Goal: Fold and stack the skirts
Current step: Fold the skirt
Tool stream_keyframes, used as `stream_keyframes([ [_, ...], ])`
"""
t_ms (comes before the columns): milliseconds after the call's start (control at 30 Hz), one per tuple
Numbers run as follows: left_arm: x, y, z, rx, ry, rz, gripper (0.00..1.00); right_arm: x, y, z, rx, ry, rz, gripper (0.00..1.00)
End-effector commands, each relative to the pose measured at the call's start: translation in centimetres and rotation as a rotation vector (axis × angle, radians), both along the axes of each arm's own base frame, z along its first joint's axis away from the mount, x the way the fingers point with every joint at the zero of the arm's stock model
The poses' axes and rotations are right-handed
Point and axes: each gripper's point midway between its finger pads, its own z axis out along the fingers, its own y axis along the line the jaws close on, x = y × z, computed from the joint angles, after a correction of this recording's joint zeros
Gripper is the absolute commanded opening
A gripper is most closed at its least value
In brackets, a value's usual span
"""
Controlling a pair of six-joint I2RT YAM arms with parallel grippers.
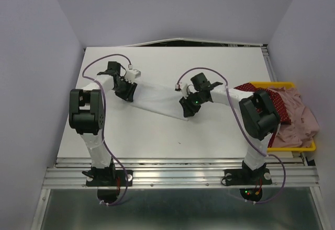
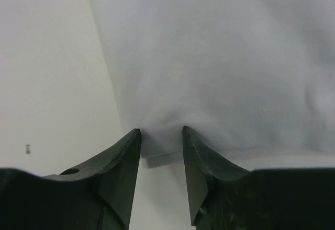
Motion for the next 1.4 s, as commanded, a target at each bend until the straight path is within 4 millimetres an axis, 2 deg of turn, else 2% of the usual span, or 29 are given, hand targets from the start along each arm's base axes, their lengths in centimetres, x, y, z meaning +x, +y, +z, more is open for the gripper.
stream_keyframes([
  [0, 3.9, 0.6, 0.9, 0.055, -0.041, -0.067, 0.54, -11.5, 5.1, -0.4, 0.026, 0.285, 0.14, 0.46],
  [67, 5.3, -0.2, 2.0, 0.053, -0.067, -0.101, 0.57, -13.2, 8.5, 2.9, 0.131, 0.303, 0.199, 0.49],
  [100, 7.1, -0.4, 3.7, 0.065, -0.127, -0.122, 0.59, -13.8, 11.1, 6.0, 0.226, 0.335, 0.229, 0.53],
  [167, 8.4, -0.6, 5.1, 0.079, -0.167, -0.13, 0.6, -13.2, 12.7, 9.5, 0.305, 0.32, 0.245, 0.55],
  [200, 9.4, -0.7, 6.9, 0.072, -0.21, -0.13, 0.61, -10.7, 12.9, 11.6, 0.339, 0.263, 0.204, 0.55],
  [267, 9.9, -0.9, 9.4, 0.061, -0.269, -0.123, 0.61, -7.6, 11.7, 13.7, 0.381, 0.22, 0.133, 0.56],
  [300, 9.4, -1.0, 9.6, 0.056, -0.272, -0.113, 0.62, -4.4, 9.8, 14.4, 0.402, 0.194, 0.046, 0.56],
  [333, 9.2, -1.2, 11.5, 0.04, -0.319, -0.092, 0.61, -2.5, 8.9, 14.7, 0.408, 0.173, 0.004, 0.55],
  [367, 8.6, -1.5, 11.8, 0.028, -0.325, -0.089, 0.62, -0.9, 7.8, 14.3, 0.399, 0.165, -0.043, 0.55],
  [400, 7.0, -1.7, 10.4, 0.021, -0.288, -0.086, 0.61, 0.7, 6.7, 13.4, 0.372, 0.15, -0.1, 0.53],
  [433, 6.1, -2.4, 11.7, 0.006, -0.32, -0.082, 0.61, 1.9, 5.3, 11.7, 0.342, 0.162, -0.153, 0.51],
  [467, 5.2, -2.8, 11.3, -0.002, -0.309, -0.084, 0.61, 2.1, 5.1, 10.7, 0.318, 0.167, -0.168, 0.5],
  [500, 3.1, -3.2, 9.5, -0.022, -0.257, -0.093, 0.61, 2.2, 4.7, 9.7, 0.29, 0.167, -0.182, 0.49],
  [533, 2.0, -4.1, 9.8, -0.037, -0.261, -0.109, 0.61, 1.9, 4.6, 8.8, 0.28, 0.191, -0.195, 0.47],
  [567, 1.1, -4.6, 9.3, -0.05, -0.247, -0.118, 0.61, 1.6, 4.6, 8.4, 0.283, 0.21, -0.199, 0.46],
  [600, -0.7, -5.1, 7.8, -0.062, -0.2, -0.128, 0.6, 1.1, 4.6, 7.4, 0.284, 0.23, -0.199, 0.46],
  [733, -4.3, -8.0, 6.4, -0.07, -0.178, -0.231, 0.56, 0.1, 4.1, 5.3, 0.267, 0.265, -0.208, 0.42],
  [767, -4.9, -9.7, 7.4, -0.079, -0.219, -0.281, 0.56, -0.1, 3.9, 4.9, 0.257, 0.265, -0.215, 0.41],
  [833, -6.0, -11.3, 8.4, -0.087, -0.266, -0.352, 0.56, -1.3, 3.5, 3.3, 0.24, 0.322, -0.247, 0.41],
  [867, -6.3, -12.2, 8.7, -0.089, -0.286, -0.387, 0.56, -1.7, 3.4, 2.9, 0.24, 0.338, -0.246, 0.41],
  [900, -7.1, -14.1, 9.2, -0.089, -0.306, -0.451, 0.56, -2.2, 3.3, 2.1, 0.233, 0.367, -0.246, 0.41],
  [967, -7.5, -15.8, 9.4, -0.075, -0.338, -0.534, 0.56, -3.5, 3.1, 0.9, 0.227, 0.419, -0.241, 0.4],
  [1000, -8.4, -17.4, 9.8, -0.083, -0.353, -0.607, 0.56, -3.9, 3.0, 0.1, 0.219, 0.443, -0.241, 0.4],
  [1067, -9.5, -18.7, 9.6, -0.06, -0.382, -0.782, 0.56, -4.7, 2.7, -0.9, 0.207, 0.474, -0.246, 0.4],
  [1100, -10.9, -20.0, 9.8, -0.094, -0.391, -0.888, 0.56, -5.0, 2.7, -1.2, 0.211, 0.496, -0.25, 0.36],
  [1167, -12.0, -20.6, 9.7, -0.079, -0.453, -1.101, 0.56, -5.8, 2.6, -1.6, 0.216, 0.53, -0.257, 0.31],
  [1233, -12.9, -21.5, 9.7, -0.084, -0.491, -1.227, 0.56, -6.3, 2.8, -1.6, 0.234, 0.554, -0.263, 0.23],
  [1300, -12.3, -22.2, 10.1, -0.043, -0.546, -1.323, 0.56, -6.8, 2.7, -1.9, 0.24, 0.571, -0.264, 0.18],
  [1367, -12.9, -22.5, 8.5, -0.014, -0.488, -1.403, 0.56, -7.1, 2.7, -2.0, 0.24, 0.583, -0.268, 0.15],
])
